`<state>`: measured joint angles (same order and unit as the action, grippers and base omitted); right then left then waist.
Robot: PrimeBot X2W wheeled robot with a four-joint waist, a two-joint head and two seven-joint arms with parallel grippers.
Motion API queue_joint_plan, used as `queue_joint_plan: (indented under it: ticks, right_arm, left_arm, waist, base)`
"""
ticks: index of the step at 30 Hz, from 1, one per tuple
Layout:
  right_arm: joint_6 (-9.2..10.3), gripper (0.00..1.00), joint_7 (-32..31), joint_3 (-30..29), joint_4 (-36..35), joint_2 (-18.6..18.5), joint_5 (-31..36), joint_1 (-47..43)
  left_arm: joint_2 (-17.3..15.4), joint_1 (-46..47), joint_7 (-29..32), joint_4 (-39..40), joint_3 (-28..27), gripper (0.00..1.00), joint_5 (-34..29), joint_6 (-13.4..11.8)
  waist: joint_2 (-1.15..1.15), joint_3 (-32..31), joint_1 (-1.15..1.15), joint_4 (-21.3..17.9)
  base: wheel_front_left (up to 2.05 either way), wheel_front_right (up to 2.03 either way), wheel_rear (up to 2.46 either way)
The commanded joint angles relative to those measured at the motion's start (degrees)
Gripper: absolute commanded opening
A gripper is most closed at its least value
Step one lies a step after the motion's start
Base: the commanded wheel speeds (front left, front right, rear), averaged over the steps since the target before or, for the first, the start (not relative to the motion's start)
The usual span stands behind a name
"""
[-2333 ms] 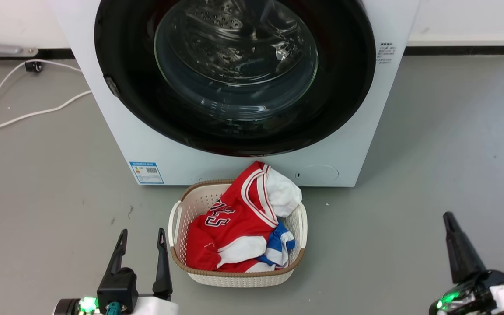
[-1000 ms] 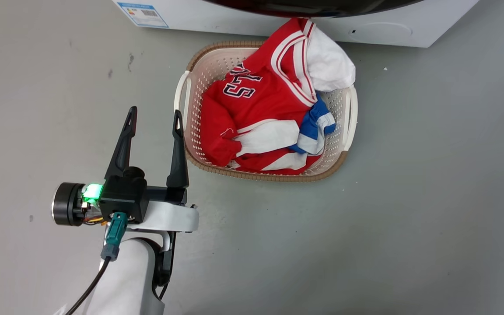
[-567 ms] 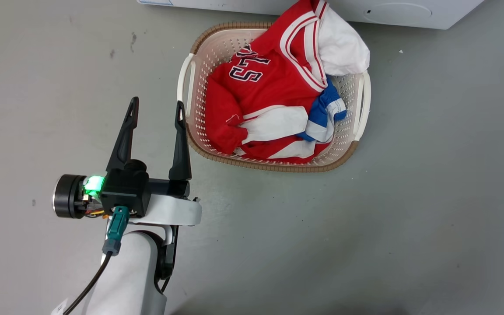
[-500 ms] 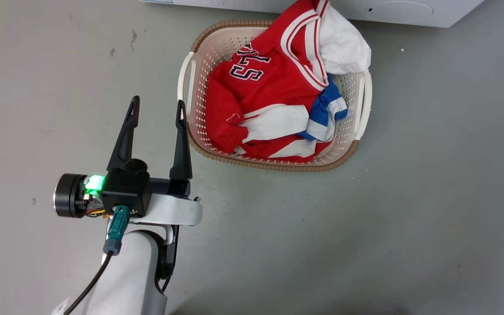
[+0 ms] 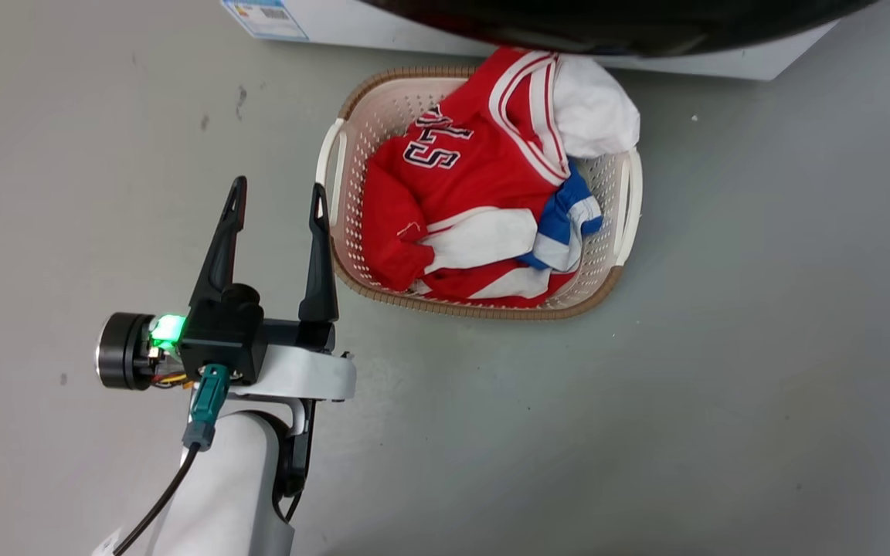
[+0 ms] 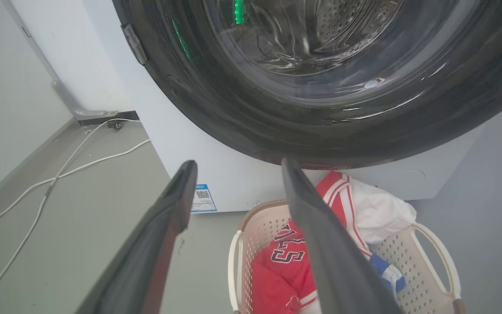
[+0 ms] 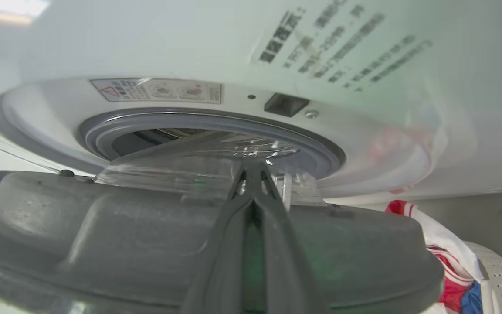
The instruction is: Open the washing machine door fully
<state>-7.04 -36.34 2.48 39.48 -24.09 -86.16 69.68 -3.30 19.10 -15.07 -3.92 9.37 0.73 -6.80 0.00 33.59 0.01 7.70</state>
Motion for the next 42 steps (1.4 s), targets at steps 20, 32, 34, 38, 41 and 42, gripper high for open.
queue_joint_plan:
  ticks: [20,32,34,38,41,42]
  right_arm:
    - [-0.46,0.00,-5.61,3.35,-8.30,4.68,-1.97,-14.14]
    - [-0.46,0.00,-7.92,5.20,-13.61,6.67,-3.22,-23.56]
    - [-0.45,0.00,-8.25,5.52,-14.56,6.96,-3.28,-25.35]
    - [-0.45,0.00,-8.99,5.99,-15.93,7.55,-4.01,-28.58]
    - [-0.46,0.00,-9.52,6.28,-16.61,7.97,-4.46,-30.77]
    - [-0.46,0.00,-9.71,6.41,-16.88,8.01,-4.55,-31.51]
  left_arm:
    - [-1.24,-4.89,-0.16,-0.37,-1.52,1.00,-0.44,0.00]
    - [-1.84,-7.21,-0.16,-0.78,-1.50,1.00,-0.49,0.07]
    - [-1.92,-7.53,-0.16,-0.87,-1.45,1.00,-0.49,0.04]
    - [-2.02,-8.57,-0.16,-1.03,-1.37,1.00,-0.48,-0.05]
    - [-2.10,-9.28,-0.16,-1.21,-1.35,1.00,-0.37,0.06]
    - [-2.13,-9.50,-0.16,-1.28,-1.32,1.00,-0.34,0.10]
  waist:
    - [0.00,-8.18,-0.01,-2.75]
    - [0.00,-12.63,-0.01,-3.30]
    - [0.00,-13.42,-0.01,-3.37]
    - [0.00,-14.93,-0.01,-3.55]
    - [0.00,-16.07,-0.01,-3.62]
    - [0.00,-16.42,-0.01,-3.63]
  base:
    - [0.00,0.00,0.00]
    - [0.00,0.00,0.00]
    - [0.00,0.00,0.00]
    - [0.00,0.00,0.00]
    - [0.00,0.00,0.00]
    - [0.00,0.00,0.00]
